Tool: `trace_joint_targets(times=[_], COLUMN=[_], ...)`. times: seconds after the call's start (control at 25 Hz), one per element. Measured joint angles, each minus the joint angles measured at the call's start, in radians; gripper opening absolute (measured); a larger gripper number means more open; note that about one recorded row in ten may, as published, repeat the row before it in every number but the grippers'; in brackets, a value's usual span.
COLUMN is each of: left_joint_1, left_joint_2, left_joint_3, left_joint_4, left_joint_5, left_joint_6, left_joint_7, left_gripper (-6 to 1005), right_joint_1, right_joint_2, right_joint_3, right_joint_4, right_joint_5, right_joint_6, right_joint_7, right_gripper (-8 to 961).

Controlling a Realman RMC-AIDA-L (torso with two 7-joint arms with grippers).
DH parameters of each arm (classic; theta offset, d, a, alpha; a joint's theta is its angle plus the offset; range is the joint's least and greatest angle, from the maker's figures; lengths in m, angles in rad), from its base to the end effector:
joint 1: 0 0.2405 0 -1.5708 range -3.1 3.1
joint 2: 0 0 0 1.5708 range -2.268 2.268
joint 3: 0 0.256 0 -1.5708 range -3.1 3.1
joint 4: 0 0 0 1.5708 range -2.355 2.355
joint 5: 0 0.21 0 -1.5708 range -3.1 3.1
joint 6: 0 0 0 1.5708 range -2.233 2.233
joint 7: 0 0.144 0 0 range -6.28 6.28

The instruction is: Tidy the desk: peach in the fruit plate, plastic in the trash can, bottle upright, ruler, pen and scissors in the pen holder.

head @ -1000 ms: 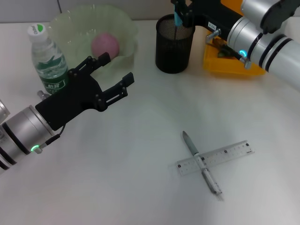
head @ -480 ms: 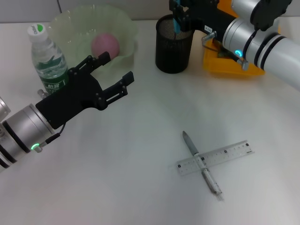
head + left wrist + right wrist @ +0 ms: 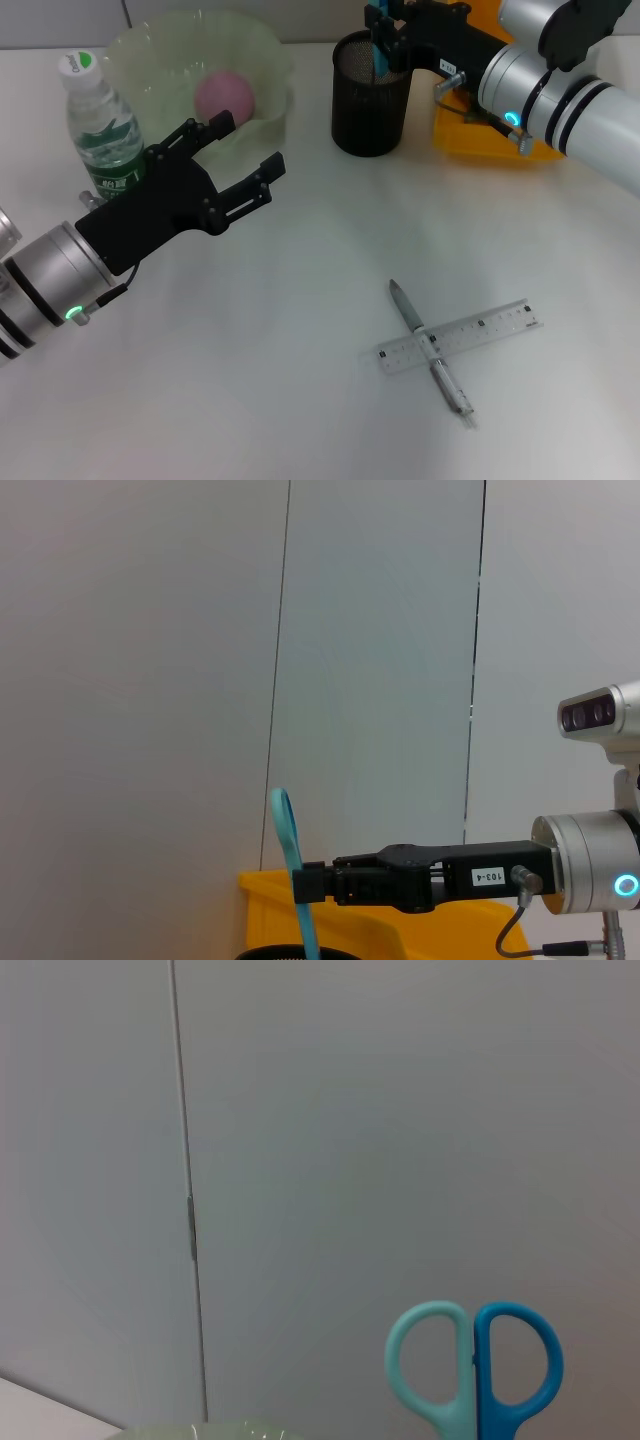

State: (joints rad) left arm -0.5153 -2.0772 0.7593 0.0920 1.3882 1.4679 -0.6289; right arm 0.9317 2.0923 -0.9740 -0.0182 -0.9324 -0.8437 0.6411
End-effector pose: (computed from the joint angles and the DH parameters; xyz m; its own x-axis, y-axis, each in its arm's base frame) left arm -0.2705 0.3074 -0.0464 0.6518 0.0190 0.7581 0.4946 -0.7685 -0.4059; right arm 0.1951 0.4405 -0.0667 0.7578 -0.1385 -0.6376 -0.5764 -0.6000 -0.5547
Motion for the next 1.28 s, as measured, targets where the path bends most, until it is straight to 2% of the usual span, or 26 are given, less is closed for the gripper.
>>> trace_joint_targets(times=[0.4, 0.8, 1.16, 1.28], left_joint_1=[0.007, 0.009, 0.011, 0.013], left_joint_2=[0.001, 0.002, 0.003, 0.004], left_joint_3=[0.0, 0.004, 0.009, 0.01], left_joint_4=[0.003, 0.006, 0.008, 0.008], left_joint_5=[0.0, 0.001, 0.008, 0.01], left_joint_6=[0.009, 0.009, 0.009, 0.01], left_joint_7=[0.0, 0.0, 0.0, 0.0], left_gripper=[813, 813, 813, 813], right_joint_1=[0.002, 0.0, -0.005, -0.012], right_joint_2=[0.0, 0.0, 0.0, 0.0], right_joint_3=[0.0, -0.003, -0.003, -0.003], right_joint_4=[0.001, 0.003, 0.001, 0.001], right_joint_5=[-0.001, -0.001, -0.002, -0.002], right_joint_6=[0.0, 0.0, -0.011, -0.026], right_joint_7=[0.026, 0.051, 0.064, 0.066], right_gripper=[303, 530, 790, 806])
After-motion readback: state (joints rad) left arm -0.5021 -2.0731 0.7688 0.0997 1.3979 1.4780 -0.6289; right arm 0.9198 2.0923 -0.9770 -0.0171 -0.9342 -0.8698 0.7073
